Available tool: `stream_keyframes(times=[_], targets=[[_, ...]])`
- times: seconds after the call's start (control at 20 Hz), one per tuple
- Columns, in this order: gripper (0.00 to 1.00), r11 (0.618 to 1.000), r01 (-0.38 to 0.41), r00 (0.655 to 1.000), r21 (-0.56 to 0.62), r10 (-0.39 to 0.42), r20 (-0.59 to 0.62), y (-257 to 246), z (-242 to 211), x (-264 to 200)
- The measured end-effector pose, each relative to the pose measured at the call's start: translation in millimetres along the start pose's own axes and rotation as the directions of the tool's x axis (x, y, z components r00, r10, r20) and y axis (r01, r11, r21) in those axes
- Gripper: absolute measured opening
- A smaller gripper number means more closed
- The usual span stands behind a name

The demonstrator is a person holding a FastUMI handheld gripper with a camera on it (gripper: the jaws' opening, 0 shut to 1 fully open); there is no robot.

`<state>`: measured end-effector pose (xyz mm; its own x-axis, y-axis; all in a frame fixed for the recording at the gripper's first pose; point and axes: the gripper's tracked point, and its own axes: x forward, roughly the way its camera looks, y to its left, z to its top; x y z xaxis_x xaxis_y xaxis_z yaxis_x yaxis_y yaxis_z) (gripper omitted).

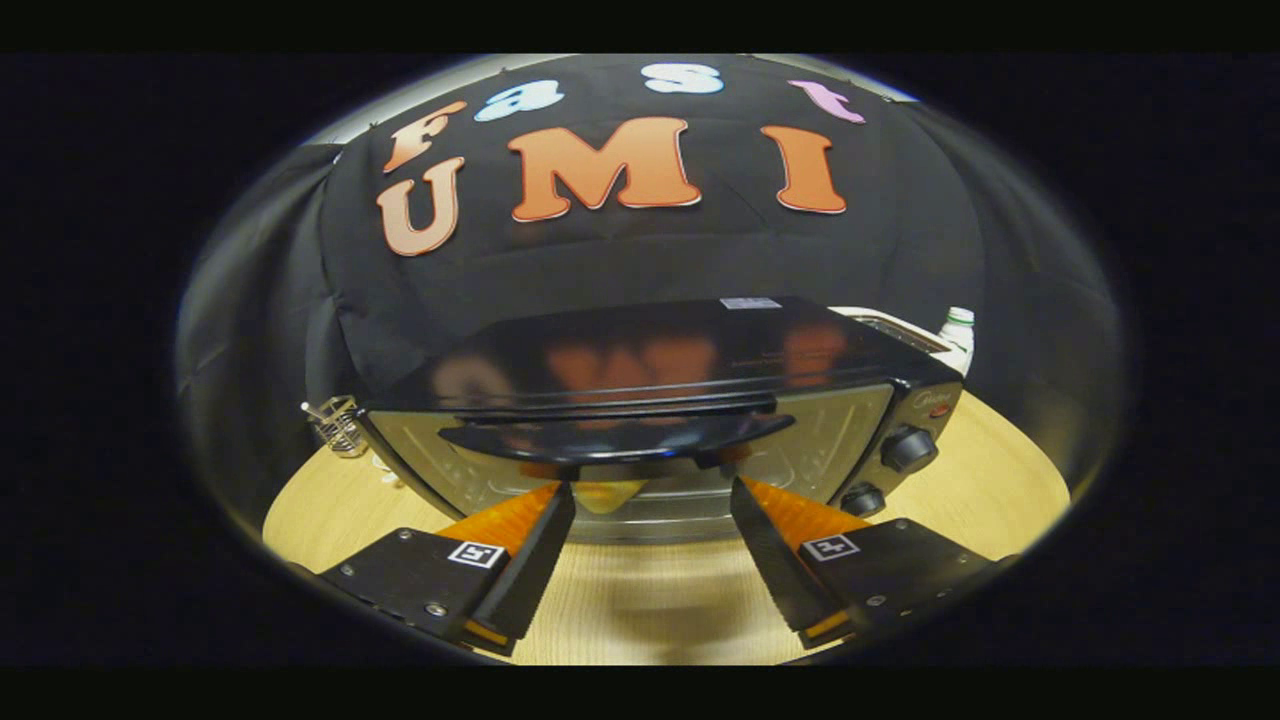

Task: Open the toaster oven, put the food inside, and close the toaster oven door.

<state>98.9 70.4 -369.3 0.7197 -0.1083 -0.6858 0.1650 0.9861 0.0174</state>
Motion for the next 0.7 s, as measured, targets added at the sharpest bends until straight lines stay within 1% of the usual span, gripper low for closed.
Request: stream_keyframes(times=[0.05,0.15,0.35,0.6,0.7], targets=[[0.93,1.000,-0.014,1.000,-0.005,0.014,0.011,4,3,-5],[0.93,1.000,-0.013,0.999,-0.026,0.014,0.031,3,6,-15],[0.93,0.997,-0.050,0.994,-0.050,0.055,0.093,4,18,-55],[0.93,0.995,-0.073,0.963,-0.071,0.089,0.255,-9,56,-118],[0.92,0.993,-0.070,0.951,-0.092,0.095,0.294,-16,64,-141]])
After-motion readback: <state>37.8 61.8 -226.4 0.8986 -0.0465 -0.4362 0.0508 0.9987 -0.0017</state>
